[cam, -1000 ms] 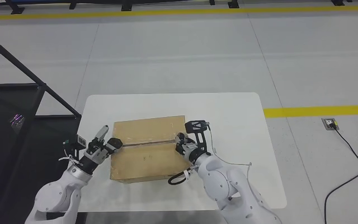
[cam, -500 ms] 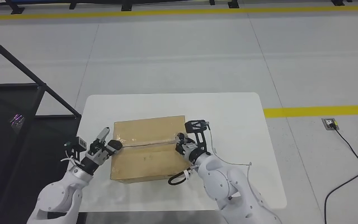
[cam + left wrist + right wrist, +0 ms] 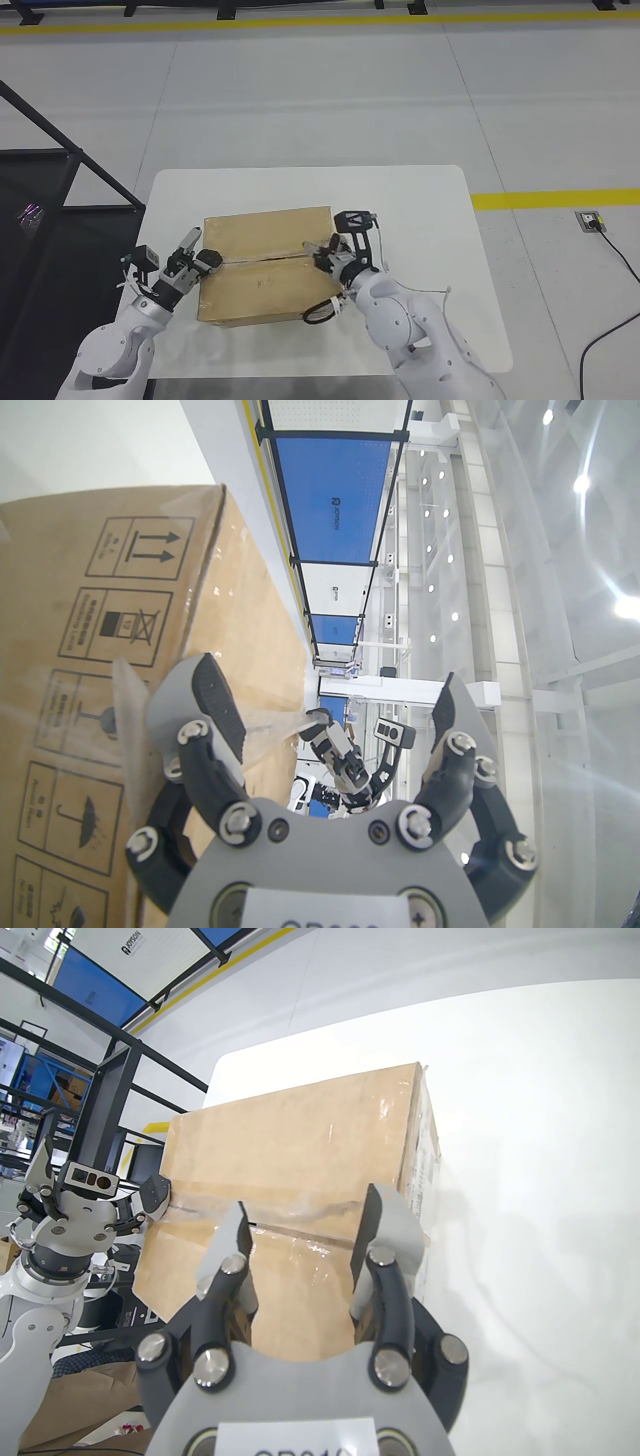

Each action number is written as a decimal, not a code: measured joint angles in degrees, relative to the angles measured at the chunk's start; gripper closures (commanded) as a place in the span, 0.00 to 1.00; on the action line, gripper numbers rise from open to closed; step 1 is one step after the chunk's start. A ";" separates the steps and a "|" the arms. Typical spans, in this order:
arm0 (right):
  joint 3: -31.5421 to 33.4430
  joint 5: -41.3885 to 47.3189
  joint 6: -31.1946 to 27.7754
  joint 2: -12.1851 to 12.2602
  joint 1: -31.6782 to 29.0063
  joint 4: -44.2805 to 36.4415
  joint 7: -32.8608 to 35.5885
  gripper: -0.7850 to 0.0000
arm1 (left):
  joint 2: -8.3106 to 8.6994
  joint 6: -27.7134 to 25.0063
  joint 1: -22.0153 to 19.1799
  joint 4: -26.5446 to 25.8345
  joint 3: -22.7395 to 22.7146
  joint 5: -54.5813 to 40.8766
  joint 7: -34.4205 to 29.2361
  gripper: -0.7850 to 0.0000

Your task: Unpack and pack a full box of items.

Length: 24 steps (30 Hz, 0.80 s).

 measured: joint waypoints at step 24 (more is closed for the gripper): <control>-1.44 16.73 -9.92 -1.64 13.98 8.14 14.01 1.00 | 0.00 -1.00 1.27 -1.08 -0.52 -1.05 -0.57 0.00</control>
